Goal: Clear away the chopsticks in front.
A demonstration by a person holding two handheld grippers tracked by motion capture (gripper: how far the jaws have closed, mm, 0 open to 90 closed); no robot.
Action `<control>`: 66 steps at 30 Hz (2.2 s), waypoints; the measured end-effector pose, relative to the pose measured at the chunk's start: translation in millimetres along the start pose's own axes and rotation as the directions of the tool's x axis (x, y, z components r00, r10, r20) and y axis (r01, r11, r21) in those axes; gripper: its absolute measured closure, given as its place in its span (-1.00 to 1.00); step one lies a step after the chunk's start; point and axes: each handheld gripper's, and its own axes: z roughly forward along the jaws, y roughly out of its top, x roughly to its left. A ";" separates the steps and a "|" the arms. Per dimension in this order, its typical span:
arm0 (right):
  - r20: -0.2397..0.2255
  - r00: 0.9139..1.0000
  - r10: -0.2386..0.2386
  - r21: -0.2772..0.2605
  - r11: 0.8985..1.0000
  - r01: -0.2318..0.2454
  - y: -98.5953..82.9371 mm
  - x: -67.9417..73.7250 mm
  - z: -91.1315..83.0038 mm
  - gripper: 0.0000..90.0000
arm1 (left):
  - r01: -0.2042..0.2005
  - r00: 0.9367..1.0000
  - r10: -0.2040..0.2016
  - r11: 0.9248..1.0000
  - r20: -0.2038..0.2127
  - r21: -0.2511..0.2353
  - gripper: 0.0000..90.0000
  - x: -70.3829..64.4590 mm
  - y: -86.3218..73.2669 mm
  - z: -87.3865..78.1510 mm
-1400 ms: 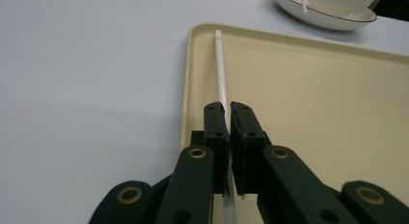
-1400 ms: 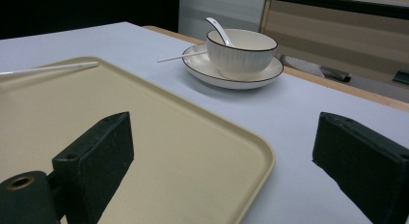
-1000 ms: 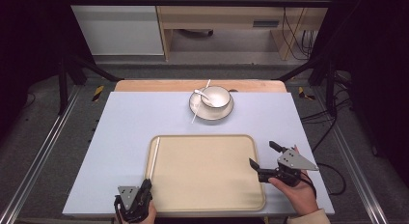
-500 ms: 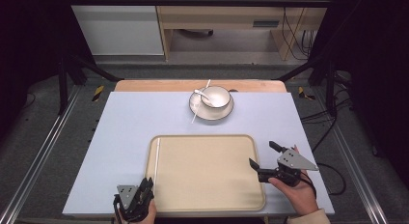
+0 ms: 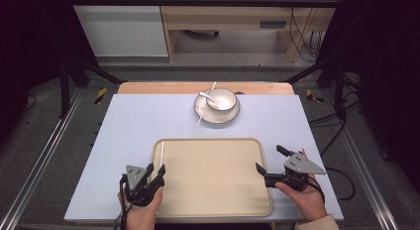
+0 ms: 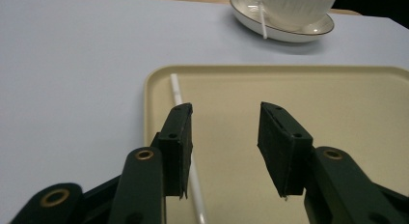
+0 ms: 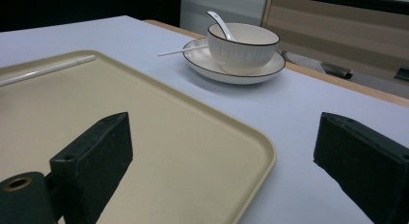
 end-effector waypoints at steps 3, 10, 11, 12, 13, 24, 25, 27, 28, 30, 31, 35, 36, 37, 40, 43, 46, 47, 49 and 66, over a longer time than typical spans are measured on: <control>0.001 1.000 -0.001 0.008 1.000 0.001 -0.4 -0.3 0.4 -0.87 | -0.080 0.997 0.080 0.997 0.020 0.016 0.12 -4.5 14.1 16.4; 0.004 1.000 0.007 0.027 1.000 -0.007 -2.2 -3.6 1.4 -0.92 | -0.196 0.978 0.196 0.981 0.076 0.000 -0.04 -3.2 48.5 43.3; 0.005 1.000 0.014 0.026 1.000 -0.014 -2.2 -4.3 1.4 -0.93 | -0.200 0.976 0.200 0.980 0.085 -0.009 -0.05 -2.1 53.6 46.3; 0.005 1.000 0.014 0.026 1.000 -0.014 -2.2 -4.3 1.4 -0.93 | -0.205 0.974 0.205 0.979 0.094 -0.010 -0.05 -1.2 56.6 48.5; 0.003 1.000 0.017 0.021 1.000 -0.017 -1.6 -4.2 1.4 -0.93 | -0.215 0.971 0.215 0.976 0.101 -0.009 -0.10 -0.4 60.4 52.3; -0.003 1.000 -0.009 0.032 0.999 0.009 -1.6 -1.5 4.0 -0.93 | -0.245 0.947 0.244 0.969 0.208 -0.024 -0.45 4.0 101.1 103.5; -0.002 1.000 -0.010 0.033 0.999 0.011 -1.8 -1.7 4.0 -0.93 | -0.245 0.943 0.244 0.969 0.226 -0.024 -0.50 3.4 103.5 108.0; -0.006 1.000 -0.012 0.033 0.999 0.012 -2.0 -2.2 4.2 -0.93 | -0.257 0.931 0.253 0.966 0.263 -0.021 -0.56 1.1 107.9 115.2; -0.010 1.000 -0.015 0.030 0.999 0.015 -1.8 -2.2 4.3 -0.93 | -0.260 0.929 0.258 0.965 0.266 -0.028 -0.58 -0.1 109.6 116.8; -0.012 1.000 -0.022 0.024 0.999 0.023 -0.8 -1.8 4.6 -0.93 | -0.272 0.919 0.269 0.962 0.287 -0.033 -0.59 -2.9 115.2 121.1; -0.011 1.000 -0.021 0.027 0.999 0.021 -0.6 -1.4 5.7 -0.93 | -0.275 0.914 0.276 0.960 0.297 -0.044 -0.59 -4.6 118.2 123.6; -0.009 1.000 -0.024 0.025 0.999 0.025 1.2 -0.4 7.0 -0.92 | -0.322 0.894 0.319 0.946 0.315 -0.046 -0.56 -9.5 128.3 137.1; -0.009 1.000 -0.025 0.023 0.999 0.025 1.3 -0.3 7.3 -0.92 | -0.327 0.893 0.324 0.944 0.314 -0.043 -0.55 -11.1 129.4 141.2; -0.011 0.999 -0.036 0.027 0.999 0.037 0.8 0.1 7.1 -0.92 | -0.335 0.889 0.330 0.941 0.316 -0.040 -0.53 -12.2 130.6 145.5; -0.007 0.999 -0.040 0.029 0.999 0.040 0.6 1.4 5.4 -0.92 | -0.357 0.887 0.352 0.933 0.299 -0.041 -0.47 -16.5 134.2 158.2; -0.007 0.999 -0.048 0.029 0.998 0.048 0.0 3.6 2.6 -0.92 | -0.327 0.901 0.315 0.945 0.299 -0.010 -0.41 -19.7 133.6 171.7; -0.005 0.999 -0.045 0.024 0.999 0.045 0.2 3.3 1.4 -0.92 | -0.329 0.905 0.312 0.944 0.291 0.010 -0.34 -23.7 130.8 176.8; -0.004 0.999 -0.040 0.022 0.999 0.040 0.2 2.5 1.1 -0.91 | -0.336 0.902 0.319 0.942 0.291 0.008 -0.27 -25.5 130.0 178.5; -0.004 0.999 -0.040 0.024 0.999 0.040 -0.3 1.7 1.3 -0.91 | -0.338 0.901 0.320 0.941 0.291 0.013 -0.22 -27.6 128.2 182.3; -0.002 0.999 -0.032 0.044 0.999 0.032 -1.6 1.1 3.8 -0.90 | -0.337 0.927 0.297 0.928 0.228 0.161 0.29 -37.6 118.0 224.6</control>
